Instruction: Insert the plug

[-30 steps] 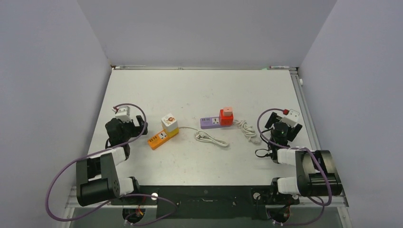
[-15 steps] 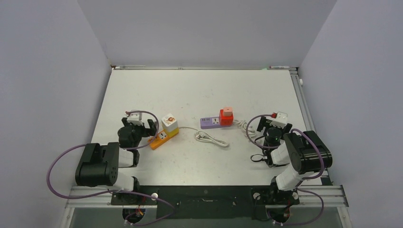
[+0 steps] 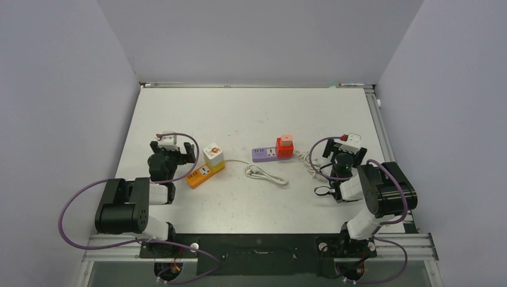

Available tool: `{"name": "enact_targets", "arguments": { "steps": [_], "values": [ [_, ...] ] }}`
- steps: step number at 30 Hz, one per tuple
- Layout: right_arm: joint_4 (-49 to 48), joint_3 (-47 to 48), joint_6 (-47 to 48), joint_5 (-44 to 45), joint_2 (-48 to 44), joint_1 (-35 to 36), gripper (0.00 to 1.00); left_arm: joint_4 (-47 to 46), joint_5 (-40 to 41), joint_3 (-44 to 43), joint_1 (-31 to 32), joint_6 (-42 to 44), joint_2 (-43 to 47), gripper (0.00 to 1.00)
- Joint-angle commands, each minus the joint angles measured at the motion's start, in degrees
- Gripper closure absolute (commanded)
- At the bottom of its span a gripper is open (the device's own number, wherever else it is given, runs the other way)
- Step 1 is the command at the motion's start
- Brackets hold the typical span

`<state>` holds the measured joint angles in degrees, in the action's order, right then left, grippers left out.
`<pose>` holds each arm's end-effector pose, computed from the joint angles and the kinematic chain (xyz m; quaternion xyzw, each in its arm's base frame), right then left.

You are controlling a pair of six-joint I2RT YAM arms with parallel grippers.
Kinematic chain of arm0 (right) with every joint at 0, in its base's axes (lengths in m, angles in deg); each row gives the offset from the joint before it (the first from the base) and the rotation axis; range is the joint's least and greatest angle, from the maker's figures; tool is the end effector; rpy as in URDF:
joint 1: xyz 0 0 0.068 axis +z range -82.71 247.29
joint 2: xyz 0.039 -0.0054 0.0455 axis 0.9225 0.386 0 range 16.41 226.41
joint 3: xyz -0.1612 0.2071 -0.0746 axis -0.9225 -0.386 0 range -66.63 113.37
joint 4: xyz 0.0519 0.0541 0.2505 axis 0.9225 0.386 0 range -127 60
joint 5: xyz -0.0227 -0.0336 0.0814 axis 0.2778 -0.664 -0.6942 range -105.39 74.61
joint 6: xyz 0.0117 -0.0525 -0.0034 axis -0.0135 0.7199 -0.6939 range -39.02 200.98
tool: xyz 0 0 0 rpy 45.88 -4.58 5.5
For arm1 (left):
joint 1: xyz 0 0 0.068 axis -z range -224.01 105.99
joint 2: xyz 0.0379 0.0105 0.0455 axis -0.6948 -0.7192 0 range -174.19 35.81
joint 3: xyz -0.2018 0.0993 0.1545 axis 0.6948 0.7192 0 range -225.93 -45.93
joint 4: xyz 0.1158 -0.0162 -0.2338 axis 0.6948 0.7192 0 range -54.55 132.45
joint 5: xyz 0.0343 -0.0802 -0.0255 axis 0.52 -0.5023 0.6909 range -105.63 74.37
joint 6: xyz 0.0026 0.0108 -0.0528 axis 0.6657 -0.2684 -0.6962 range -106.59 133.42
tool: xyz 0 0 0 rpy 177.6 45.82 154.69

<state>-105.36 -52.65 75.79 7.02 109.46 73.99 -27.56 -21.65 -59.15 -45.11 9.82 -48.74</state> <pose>0.2444 0.0150 0.1281 0.1140 0.7569 -0.0840 0.6380 0.2384 0.0009 0.1476 0.0034 0.7564 -0.0539 0.6519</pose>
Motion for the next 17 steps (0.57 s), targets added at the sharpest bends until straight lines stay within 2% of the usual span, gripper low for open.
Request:
{"name": "enact_targets", "arguments": {
  "steps": [1, 17],
  "values": [
    [-2.7, -0.5, 0.0, -0.7, -0.7, -0.4, 0.10, -2.0, 0.7, -0.6, -0.2, 0.5, 0.2, 0.04],
    [-2.7, -0.5, 0.0, -0.7, -0.8, -0.4, 0.10, -1.6, 1.1, -0.8, 0.0, 0.7, 0.3, 0.04]
  ]
}}
